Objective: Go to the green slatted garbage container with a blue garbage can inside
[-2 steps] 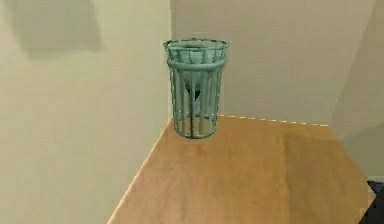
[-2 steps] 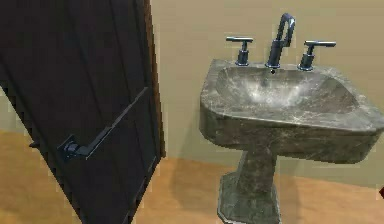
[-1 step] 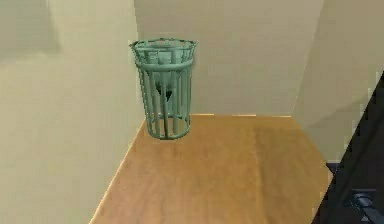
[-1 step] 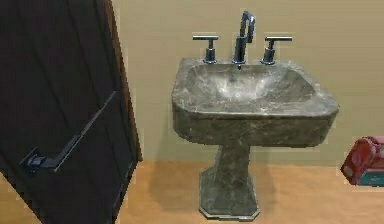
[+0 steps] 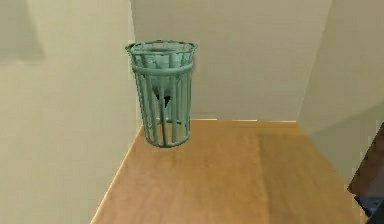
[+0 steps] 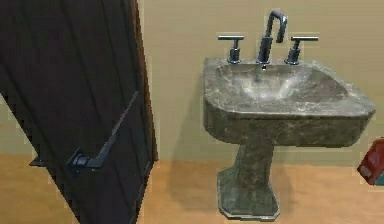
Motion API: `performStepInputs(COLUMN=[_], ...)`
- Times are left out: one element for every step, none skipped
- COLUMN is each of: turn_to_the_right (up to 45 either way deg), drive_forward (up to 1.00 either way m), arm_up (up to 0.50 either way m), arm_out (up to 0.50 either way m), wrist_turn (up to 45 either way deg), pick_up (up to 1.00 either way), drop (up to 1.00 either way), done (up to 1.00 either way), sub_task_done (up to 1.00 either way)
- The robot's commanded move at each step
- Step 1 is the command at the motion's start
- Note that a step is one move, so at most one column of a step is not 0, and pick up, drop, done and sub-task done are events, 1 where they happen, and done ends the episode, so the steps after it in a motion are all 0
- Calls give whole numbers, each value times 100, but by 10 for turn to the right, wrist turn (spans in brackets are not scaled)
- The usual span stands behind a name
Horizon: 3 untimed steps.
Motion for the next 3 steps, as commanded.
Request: performStepInputs(turn_to_the_right=[0,330,0], drive_forward=[65,0,75], arm_up=[0,0,0], arm_out=[0,0,0], wrist_turn=[0,0,0], pick_up=[0,0,0], drop=[0,0,0], done=[0,0,0], sub_task_done=[0,0,0])
